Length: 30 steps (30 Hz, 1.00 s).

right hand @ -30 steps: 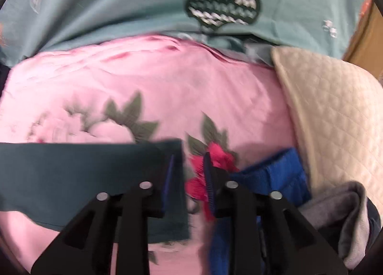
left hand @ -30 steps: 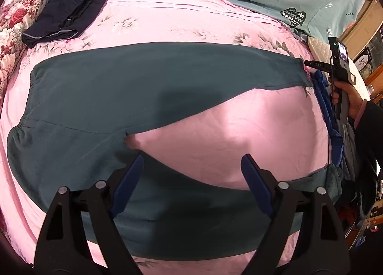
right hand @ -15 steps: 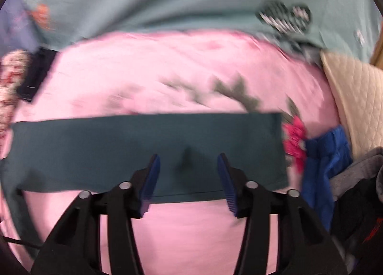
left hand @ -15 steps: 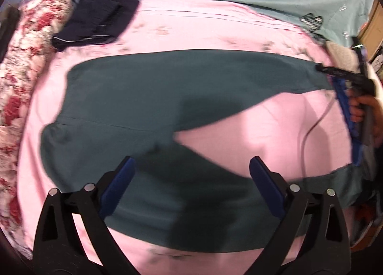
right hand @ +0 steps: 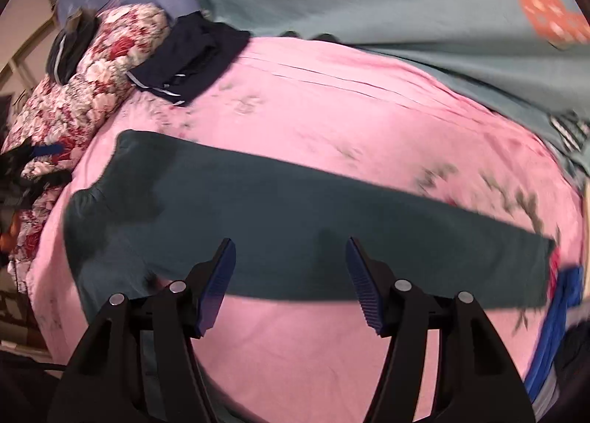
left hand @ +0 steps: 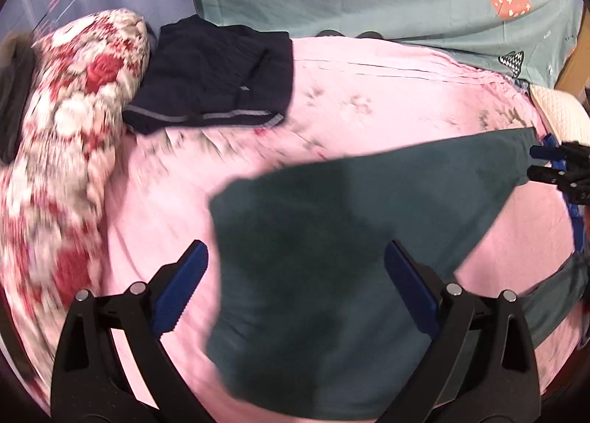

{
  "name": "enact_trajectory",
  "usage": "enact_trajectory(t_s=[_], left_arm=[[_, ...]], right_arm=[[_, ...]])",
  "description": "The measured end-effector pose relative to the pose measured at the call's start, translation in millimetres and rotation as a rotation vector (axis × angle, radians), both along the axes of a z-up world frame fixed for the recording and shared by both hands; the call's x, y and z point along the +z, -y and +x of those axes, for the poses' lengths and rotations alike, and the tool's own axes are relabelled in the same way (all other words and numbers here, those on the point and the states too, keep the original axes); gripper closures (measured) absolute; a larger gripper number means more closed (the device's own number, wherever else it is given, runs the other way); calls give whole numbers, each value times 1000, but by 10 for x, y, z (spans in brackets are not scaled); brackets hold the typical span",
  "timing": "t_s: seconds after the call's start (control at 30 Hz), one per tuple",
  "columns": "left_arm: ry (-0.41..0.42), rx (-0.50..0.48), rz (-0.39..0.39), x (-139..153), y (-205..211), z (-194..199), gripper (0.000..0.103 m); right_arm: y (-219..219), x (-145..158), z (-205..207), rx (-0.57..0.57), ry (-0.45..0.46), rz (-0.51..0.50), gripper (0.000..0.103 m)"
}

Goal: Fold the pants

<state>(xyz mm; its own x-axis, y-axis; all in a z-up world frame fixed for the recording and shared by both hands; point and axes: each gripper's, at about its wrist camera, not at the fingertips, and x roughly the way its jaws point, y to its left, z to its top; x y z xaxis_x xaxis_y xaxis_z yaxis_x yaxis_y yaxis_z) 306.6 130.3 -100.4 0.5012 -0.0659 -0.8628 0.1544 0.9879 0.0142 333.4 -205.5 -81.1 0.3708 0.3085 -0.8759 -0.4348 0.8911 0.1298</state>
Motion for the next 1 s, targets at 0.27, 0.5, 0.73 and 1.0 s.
enact_trajectory(t_s=[0.27,0.5,0.73,1.0], left_arm=[[-78,-252,-10,-303,-359,817,5],[-134,-332,-44,-552,-462,1064,6],[-272,-486,-93,-809,-334,1222,30],[-375,-657,-56,-991,-174,1328,43]], right_arm=[[-567,-250,709,206,-63,-146,41],[-756,-570,1057,323,-124,-226,41],[-775,-774,1229,437,-192,-264,44],[-616,-963,1307,574,-273,-323,69]])
